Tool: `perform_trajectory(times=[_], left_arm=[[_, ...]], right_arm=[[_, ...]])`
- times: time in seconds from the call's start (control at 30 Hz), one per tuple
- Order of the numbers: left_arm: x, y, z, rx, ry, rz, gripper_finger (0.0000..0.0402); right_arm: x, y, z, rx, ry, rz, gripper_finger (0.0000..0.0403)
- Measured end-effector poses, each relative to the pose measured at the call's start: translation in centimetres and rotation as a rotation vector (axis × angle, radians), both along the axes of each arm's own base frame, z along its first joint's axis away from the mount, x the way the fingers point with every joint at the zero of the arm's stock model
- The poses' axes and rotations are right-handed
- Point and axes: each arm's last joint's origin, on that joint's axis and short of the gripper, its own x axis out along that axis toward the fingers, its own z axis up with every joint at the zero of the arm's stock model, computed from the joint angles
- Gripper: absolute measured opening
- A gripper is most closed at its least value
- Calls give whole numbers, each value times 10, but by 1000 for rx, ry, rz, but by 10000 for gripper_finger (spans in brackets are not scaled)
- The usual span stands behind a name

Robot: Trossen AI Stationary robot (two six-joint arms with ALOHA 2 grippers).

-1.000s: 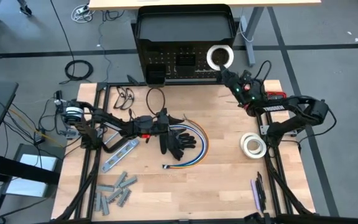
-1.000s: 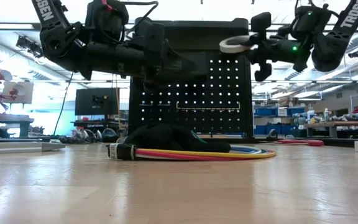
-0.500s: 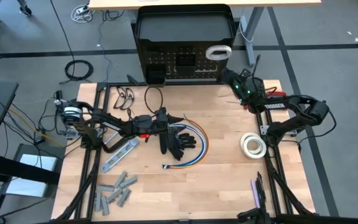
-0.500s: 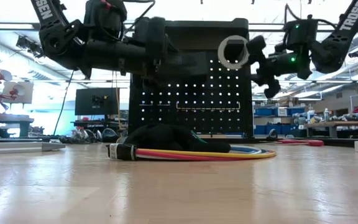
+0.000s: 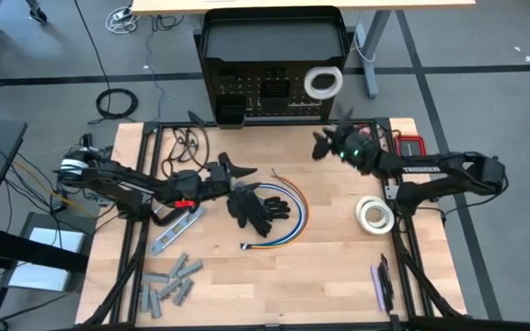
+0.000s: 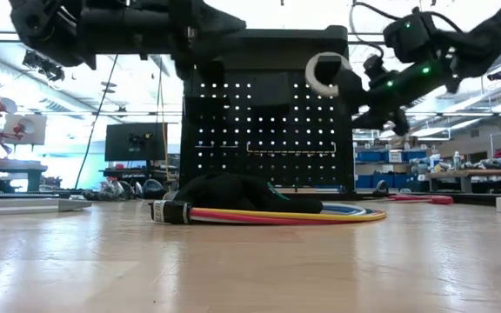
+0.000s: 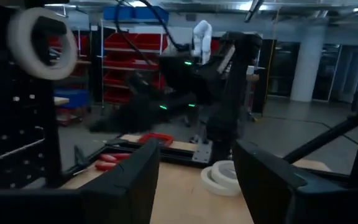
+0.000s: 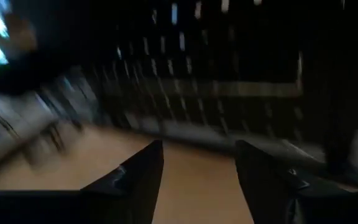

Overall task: Hang tools onto peg board
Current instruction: Hang the white masking tape on the peg board

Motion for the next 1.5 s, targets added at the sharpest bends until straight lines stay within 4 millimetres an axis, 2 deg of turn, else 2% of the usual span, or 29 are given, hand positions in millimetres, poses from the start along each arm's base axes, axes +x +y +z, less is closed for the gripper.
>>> perform_trajectory(times=[0.17,0.3,0.37,0.47,0.73,0.83,0.97,1.13,1.27,1.4,1.5], left_arm=[[-2,-4,-2,28,0,-59,208],[0,-12,-3,20,-4,-137,208],[0,-17,-3,13,-5,-153,208],[0,-24,-4,-3,3,-182,208],[3,-38,-17,-9,51,-219,208],[7,-40,-28,-7,90,-218,208],[13,-41,-44,-32,147,-216,208],[18,-42,-58,-78,186,-220,208],[19,-45,-65,-95,217,-237,208],[19,-47,-68,-94,226,-246,208],[19,-46,-69,-94,234,-220,208]], right_arm=[[5,69,-12,-21,247,181,196],[-1,110,-24,79,286,275,190],[-7,124,-28,190,320,261,185],[-15,137,-28,361,464,225,171],[-15,176,2,811,812,194,159],[-19,186,3,884,922,155,169],[-28,186,-8,894,1020,59,190],[-36,176,-26,902,1045,-27,220],[-36,170,-43,935,1009,-4,236],[-34,165,-50,949,985,32,231],[-30,164,-48,954,972,40,208]])
